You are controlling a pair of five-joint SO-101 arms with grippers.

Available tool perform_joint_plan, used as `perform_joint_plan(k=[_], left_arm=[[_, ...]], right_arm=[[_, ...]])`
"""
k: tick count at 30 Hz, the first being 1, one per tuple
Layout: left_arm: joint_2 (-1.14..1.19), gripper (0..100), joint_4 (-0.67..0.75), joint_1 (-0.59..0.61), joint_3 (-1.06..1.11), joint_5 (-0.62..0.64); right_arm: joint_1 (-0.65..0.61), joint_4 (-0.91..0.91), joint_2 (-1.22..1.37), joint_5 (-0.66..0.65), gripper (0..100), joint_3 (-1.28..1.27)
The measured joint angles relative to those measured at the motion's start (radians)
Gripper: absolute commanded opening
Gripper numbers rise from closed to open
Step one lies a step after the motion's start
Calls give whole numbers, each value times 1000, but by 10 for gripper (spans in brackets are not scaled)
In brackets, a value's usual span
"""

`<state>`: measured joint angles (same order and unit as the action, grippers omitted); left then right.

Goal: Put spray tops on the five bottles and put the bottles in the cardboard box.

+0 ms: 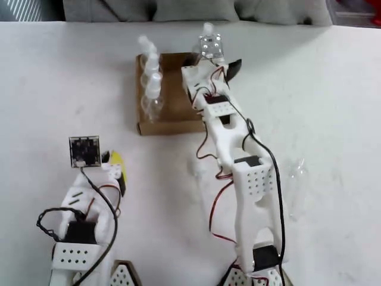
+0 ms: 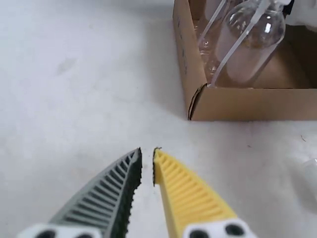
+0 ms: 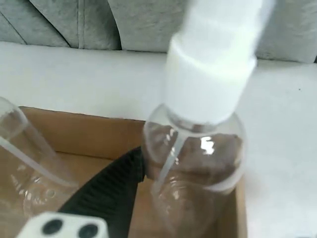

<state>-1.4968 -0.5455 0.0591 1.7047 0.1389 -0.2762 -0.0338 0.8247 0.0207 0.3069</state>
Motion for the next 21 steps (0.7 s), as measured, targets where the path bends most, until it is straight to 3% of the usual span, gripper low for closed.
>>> perform_joint_plan(k=[21], left_arm=[[0, 68, 0, 0, 0, 0]], right_arm=[[2, -37, -77, 25, 539, 0]])
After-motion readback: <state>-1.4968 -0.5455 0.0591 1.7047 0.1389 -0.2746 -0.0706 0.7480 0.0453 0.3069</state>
